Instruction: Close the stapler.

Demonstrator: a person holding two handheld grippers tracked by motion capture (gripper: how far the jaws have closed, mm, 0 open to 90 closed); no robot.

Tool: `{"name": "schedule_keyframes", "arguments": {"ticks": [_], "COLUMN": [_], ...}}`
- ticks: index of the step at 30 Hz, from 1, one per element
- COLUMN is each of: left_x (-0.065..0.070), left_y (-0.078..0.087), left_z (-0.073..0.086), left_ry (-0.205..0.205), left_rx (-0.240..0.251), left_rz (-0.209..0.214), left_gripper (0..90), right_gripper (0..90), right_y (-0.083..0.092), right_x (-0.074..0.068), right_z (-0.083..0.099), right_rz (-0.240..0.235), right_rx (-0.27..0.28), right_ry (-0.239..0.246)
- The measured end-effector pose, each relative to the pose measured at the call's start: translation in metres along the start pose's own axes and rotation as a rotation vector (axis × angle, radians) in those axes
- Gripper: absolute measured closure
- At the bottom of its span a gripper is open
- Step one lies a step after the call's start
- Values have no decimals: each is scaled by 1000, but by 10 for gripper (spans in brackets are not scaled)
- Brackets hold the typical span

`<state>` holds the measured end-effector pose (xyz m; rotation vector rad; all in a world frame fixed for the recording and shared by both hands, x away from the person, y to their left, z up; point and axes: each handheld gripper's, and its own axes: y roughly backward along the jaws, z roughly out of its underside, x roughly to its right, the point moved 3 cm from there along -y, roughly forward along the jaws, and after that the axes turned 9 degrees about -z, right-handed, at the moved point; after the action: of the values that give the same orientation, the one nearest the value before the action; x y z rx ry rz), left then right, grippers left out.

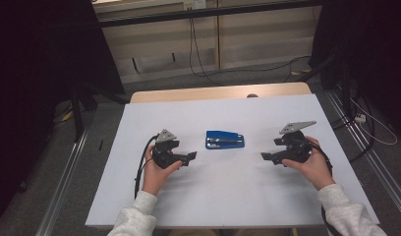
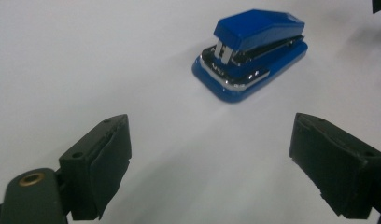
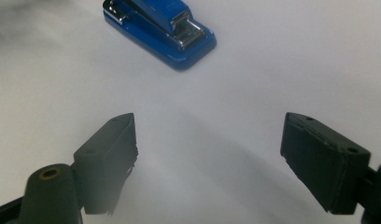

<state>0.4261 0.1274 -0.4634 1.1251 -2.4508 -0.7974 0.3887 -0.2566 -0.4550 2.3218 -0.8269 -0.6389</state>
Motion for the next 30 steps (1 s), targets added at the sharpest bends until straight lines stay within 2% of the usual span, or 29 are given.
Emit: {"name": "schedule_keyframes", "arguments": {"ticks": [1, 6, 10, 15, 19, 25, 30], "left_x": [-2, -6, -10, -14, -15, -15, -16], "left_y": [4, 19, 32, 48, 59, 70, 79], "left_z": [3, 15, 24, 32, 37, 48, 56], "left_ry": [-4, 23, 47, 33, 42, 14, 18], "left_rx": [-8, 24, 23, 24, 52, 47, 53], "left_rz": [7, 8, 15, 9, 14, 18, 23], "left_gripper": [122, 113, 107, 85, 84, 83, 84], "right_gripper": [172, 163, 160, 144, 137, 135, 133], "right_y": [1, 8, 13, 16, 17, 23, 29], "right_x": [-2, -9, -16, -26, -30, -34, -38], "right_z": [1, 4, 9, 17, 21, 23, 29], "right_rz": [-3, -4, -2, -29, -26, -30, -25], "right_rx": [-4, 5, -1, -9, -22, -2, -5], "right_ry": [-6, -2, 16, 19, 31, 39, 43]}}
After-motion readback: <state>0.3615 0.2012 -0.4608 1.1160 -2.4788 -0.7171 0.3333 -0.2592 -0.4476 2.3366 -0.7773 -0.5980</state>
